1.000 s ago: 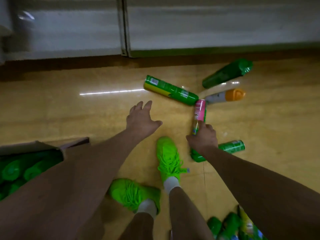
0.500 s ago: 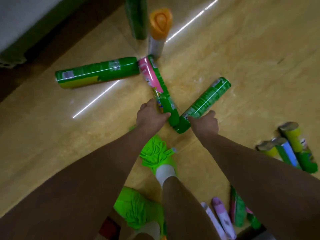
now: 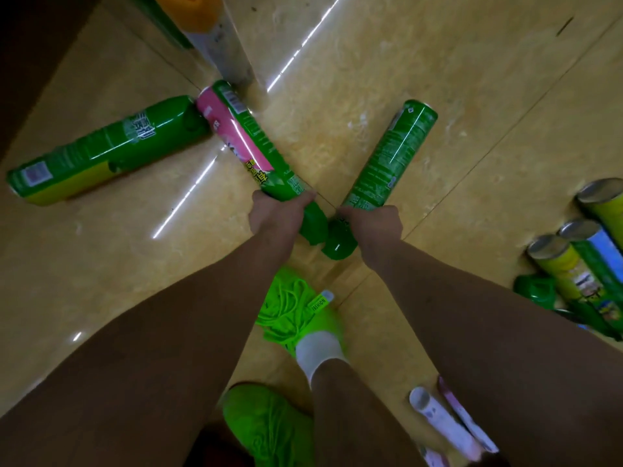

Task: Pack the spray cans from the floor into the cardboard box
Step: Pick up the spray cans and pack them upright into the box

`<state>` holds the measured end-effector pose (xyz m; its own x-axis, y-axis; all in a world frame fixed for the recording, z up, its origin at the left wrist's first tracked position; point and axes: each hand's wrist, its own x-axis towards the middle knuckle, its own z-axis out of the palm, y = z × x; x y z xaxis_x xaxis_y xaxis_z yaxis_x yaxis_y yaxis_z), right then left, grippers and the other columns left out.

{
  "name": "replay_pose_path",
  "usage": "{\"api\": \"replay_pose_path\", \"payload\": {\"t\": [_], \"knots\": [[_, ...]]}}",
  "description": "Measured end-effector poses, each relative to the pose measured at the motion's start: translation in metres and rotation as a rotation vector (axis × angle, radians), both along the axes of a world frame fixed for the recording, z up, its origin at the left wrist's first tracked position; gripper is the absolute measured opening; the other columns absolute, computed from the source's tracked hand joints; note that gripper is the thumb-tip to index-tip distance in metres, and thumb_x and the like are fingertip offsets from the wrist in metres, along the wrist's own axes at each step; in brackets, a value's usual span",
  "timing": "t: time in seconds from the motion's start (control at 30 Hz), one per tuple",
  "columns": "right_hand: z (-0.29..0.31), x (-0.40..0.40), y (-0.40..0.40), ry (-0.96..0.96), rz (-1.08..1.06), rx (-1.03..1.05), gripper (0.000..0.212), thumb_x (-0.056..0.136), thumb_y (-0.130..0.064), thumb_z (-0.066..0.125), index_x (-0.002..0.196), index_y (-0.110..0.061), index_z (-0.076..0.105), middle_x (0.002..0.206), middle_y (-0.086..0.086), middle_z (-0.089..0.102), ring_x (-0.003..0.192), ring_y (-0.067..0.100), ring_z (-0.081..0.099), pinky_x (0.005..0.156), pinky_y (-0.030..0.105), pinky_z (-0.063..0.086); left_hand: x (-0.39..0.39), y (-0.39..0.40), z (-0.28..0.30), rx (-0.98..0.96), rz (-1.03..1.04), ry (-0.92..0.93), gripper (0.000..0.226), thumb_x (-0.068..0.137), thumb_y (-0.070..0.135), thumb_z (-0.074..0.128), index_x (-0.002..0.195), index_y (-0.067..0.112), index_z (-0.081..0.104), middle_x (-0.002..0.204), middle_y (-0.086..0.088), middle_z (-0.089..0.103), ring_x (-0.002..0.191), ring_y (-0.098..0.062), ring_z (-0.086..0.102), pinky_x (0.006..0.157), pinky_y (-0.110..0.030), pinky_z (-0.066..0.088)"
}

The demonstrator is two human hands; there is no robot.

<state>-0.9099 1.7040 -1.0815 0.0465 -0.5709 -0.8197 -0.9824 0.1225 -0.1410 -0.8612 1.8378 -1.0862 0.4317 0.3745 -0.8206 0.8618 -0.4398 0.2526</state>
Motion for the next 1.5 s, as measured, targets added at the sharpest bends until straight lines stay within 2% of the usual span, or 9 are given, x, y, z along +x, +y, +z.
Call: {"api": "replay_pose_path", "payload": {"t": [0.13,0.37,0.53,0.7,0.87,1.07,1.23,1.33,1.5], "knots": [[0.031,-0.013,0.000,0.028,-0.002,-0.045,0.069,0.053,-0.054,0.078,0.108,-0.015,0.060,0.097,0.005,0.065,0.085,0.025,0.066,0.079,0.042,0.060,-0.004,0.011,0.030,-0.010,-0.031,0.032,0.070,0.063,0.054,0.076,0.120,0.020,0.052,0.107,0.001,0.063,0.098,-0.024,0.064,0.087,-0.038,0.055],[0.114,-0.014,0.006,0.080,0.121,-0.060,0.062,0.066,-0.051,0.077,0.109,-0.013,0.056,0.095,0.007,0.063,0.083,0.027,0.066,0.077,0.043,0.059,-0.006,0.034,0.106,-0.050,0.135,0.072,0.068,0.071,0.051,0.073,0.122,0.010,0.054,0.113,-0.010,0.063,0.102,-0.032,0.062,0.087,-0.042,0.054],[0.162,0.000,0.037,0.062,0.360,-0.052,0.064,0.058,-0.054,0.077,0.104,-0.012,0.059,0.090,0.008,0.065,0.080,0.030,0.067,0.075,0.046,0.060,-0.017,0.060,0.161,-0.123,0.245,0.110,0.062,0.072,0.046,0.074,0.120,0.010,0.057,0.102,-0.006,0.061,0.084,-0.026,0.057,0.057,-0.026,0.040],[0.190,0.010,0.082,0.000,0.682,-0.060,0.059,0.064,-0.053,0.077,0.105,-0.016,0.056,0.091,0.005,0.065,0.081,0.028,0.066,0.077,0.045,0.058,-0.042,0.103,0.197,-0.168,0.453,-0.002,0.053,0.072,0.041,0.076,0.111,0.011,0.057,0.100,-0.005,0.064,0.086,-0.026,0.063,0.070,-0.031,0.051],[0.214,0.012,0.150,-0.084,0.982,-0.042,0.055,0.071,-0.048,0.077,0.108,-0.012,0.058,0.092,0.006,0.064,0.080,0.027,0.062,0.069,0.033,0.050,-0.078,0.159,0.229,-0.155,0.683,-0.159,0.049,0.070,0.038,0.077,0.106,0.014,0.053,0.086,0.004,0.061,0.078,-0.020,0.063,0.067,-0.032,0.052],[0.248,-0.011,0.258,-0.203,1.252,0.034,0.051,0.072,-0.048,0.078,0.105,-0.014,0.059,0.088,0.002,0.064,0.078,0.026,0.060,0.066,0.031,0.044,-0.140,0.247,0.263,-0.055,0.917,-0.302,0.049,0.067,0.039,0.077,0.104,0.015,0.054,0.087,0.004,0.064,0.080,-0.020,0.064,0.064,-0.030,0.047],[0.288,-0.043,0.357,-0.307,1.483,0.105,0.049,0.069,-0.049,0.079,0.099,-0.016,0.059,0.084,0.000,0.066,0.082,0.026,0.065,0.073,0.037,0.053,-0.198,0.328,0.295,0.054,1.104,-0.358,0.047,0.072,0.038,0.078,0.107,0.015,0.057,0.085,0.004,0.062,0.079,-0.022,0.062,0.065,-0.029,0.042],[0.318,-0.063,0.415,-0.375,1.626,0.146,0.048,0.069,-0.049,0.080,0.099,-0.017,0.059,0.082,-0.003,0.065,0.079,0.022,0.064,0.071,0.035,0.052,-0.238,0.370,0.316,0.061,1.224,-0.377,0.051,0.062,0.054,0.076,0.100,0.027,0.054,0.087,0.006,0.063,0.078,-0.019,0.064,0.071,-0.033,0.053],[0.366,-0.109,0.501,-0.461,1.785,0.278,0.045,0.069,-0.044,0.082,0.100,-0.021,0.059,0.085,-0.001,0.067,0.076,0.019,0.065,0.072,0.038,0.055,-0.306,0.427,0.364,0.116,1.427,-0.502,0.044,0.071,0.036,0.081,0.101,0.024,0.052,0.091,0.004,0.062,0.088,-0.022,0.064,0.078,-0.033,0.052]]}}
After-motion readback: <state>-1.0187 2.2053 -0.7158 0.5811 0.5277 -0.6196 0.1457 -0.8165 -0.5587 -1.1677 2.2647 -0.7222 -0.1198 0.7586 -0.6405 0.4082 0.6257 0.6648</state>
